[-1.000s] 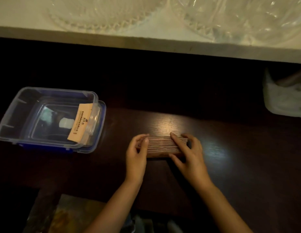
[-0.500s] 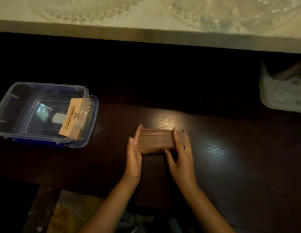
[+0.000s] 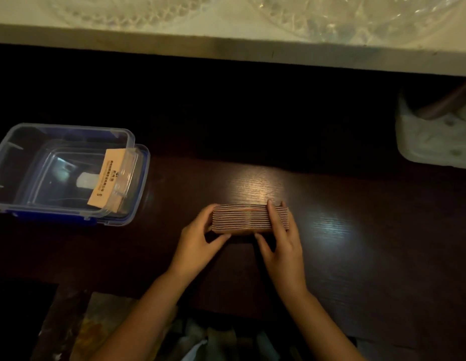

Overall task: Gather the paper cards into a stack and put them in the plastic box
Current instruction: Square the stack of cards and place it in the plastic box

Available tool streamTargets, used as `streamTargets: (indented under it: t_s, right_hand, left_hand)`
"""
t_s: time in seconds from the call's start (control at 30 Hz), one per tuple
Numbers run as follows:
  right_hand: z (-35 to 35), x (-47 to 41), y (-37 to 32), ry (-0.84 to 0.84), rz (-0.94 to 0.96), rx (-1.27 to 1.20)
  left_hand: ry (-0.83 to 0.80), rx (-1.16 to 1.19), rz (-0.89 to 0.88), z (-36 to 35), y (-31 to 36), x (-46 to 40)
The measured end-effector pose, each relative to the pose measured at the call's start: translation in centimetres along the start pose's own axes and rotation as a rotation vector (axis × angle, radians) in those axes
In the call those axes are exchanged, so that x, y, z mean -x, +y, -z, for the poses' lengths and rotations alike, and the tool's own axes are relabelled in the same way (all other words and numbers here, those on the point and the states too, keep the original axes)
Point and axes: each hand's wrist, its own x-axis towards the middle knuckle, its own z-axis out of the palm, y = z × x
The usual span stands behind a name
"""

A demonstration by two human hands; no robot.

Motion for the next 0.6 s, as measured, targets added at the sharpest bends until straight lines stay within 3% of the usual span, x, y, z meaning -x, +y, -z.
streamTargets:
  t_s: [0.3, 0.4, 0.53, 0.6]
  right_hand:
    - [0.8, -0.4, 0.5, -0.078, 0.031, 0.09]
    - [1.5, -1.2, -0.8, -0.166, -0.033, -0.022]
    - [0.9, -1.7, -3.1, -0.256, -0.288, -0.452]
    - [0.4, -1.6, -3.9, -0.264, -0.403, -0.657]
  left_hand:
    - [-0.09, 0.009, -0.019, 1.4, 0.4, -1.1]
    - [-0.014, 0.266, 0.095, 1.2, 1.4, -1.1]
    - [0.079, 0.893, 0.235, 0.5, 2.8, -0.8]
    - [0.09, 0.933, 0.274, 0.1, 3.4, -0.4]
